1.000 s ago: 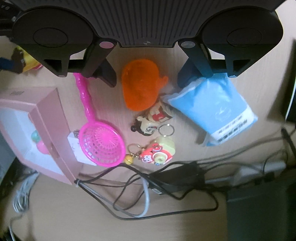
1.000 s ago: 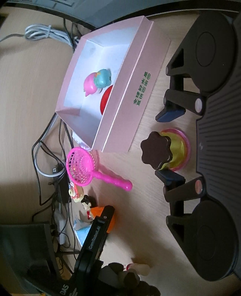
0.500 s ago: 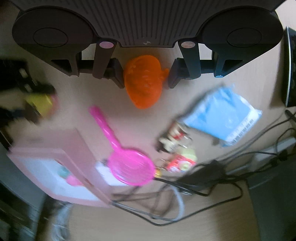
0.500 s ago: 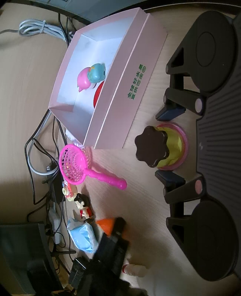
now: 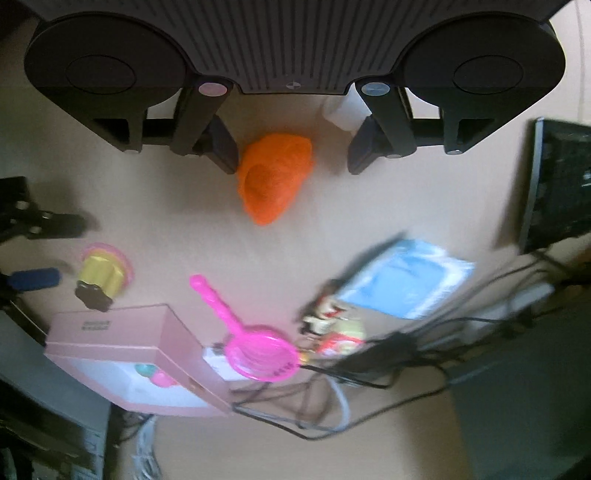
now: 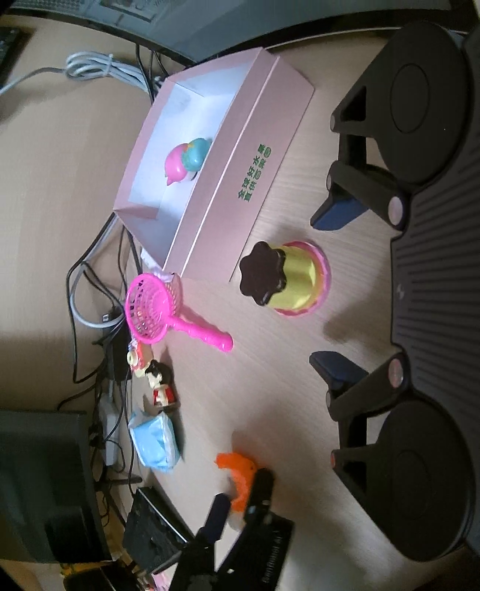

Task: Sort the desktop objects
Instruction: 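Lift the pudding toy with right gripper while left gripper lifts the orange cup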

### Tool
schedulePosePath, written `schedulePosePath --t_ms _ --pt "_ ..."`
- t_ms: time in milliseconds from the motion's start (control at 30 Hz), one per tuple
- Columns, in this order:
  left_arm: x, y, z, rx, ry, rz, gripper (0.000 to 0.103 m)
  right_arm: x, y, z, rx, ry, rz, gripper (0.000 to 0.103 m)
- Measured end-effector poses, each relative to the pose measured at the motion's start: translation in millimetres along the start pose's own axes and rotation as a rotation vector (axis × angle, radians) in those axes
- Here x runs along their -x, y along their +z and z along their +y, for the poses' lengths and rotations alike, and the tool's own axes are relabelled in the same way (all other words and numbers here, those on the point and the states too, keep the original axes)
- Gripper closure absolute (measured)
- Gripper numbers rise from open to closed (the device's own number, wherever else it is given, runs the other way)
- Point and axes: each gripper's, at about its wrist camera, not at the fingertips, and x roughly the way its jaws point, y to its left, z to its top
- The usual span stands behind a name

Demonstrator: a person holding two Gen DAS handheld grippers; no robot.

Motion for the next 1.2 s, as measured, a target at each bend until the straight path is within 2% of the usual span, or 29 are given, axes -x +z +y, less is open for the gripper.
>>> schedulePosePath --t_ms 67,133,233,300,467,633,700,800,933,1200 --pt "9 -4 8 0.029 -0.020 -0.018 0.022 3 -2 2 0.002 0.000 -0.002 0.024" --pt "18 -7 12 0.053 -0.071 -0.032 0.014 3 -3 4 0.007 -0.002 0.000 0.024" --pt "22 -12 12 0.081 -0.107 -0.031 0.012 2 -4 6 0.004 -0.002 -0.002 0.024" --pt "16 -12 8 0.119 -0.081 -0.013 0.011 -1 -4 6 -0.007 -0.004 -0.008 0.024" --pt "5 1 -7 0.195 -0.049 -0.037 0.011 -8 1 5 -0.043 -0.022 -0.024 0.024" --pt "-6 14 -20 0.136 0.018 -0.059 0.018 -14 2 5 -0.045 -0.043 -0.030 0.024" --pt "-1 10 -20 0.108 0.008 -0.076 0.020 -13 1 6 -0.043 -0.050 -0.032 0.024" --pt "19 -3 -18 0.071 -0.045 -0.113 0.013 -7 -3 5 -0.042 -0.034 -0.042 0.024" --pt "30 -16 -24 -0.026 -0.058 -0.089 0.011 -11 -8 2 -0.041 -0.030 -0.031 0.024" --pt "24 -19 -21 0.053 -0.023 -0.086 0.013 -11 -2 10 -0.032 -0.028 -0.055 0.024"
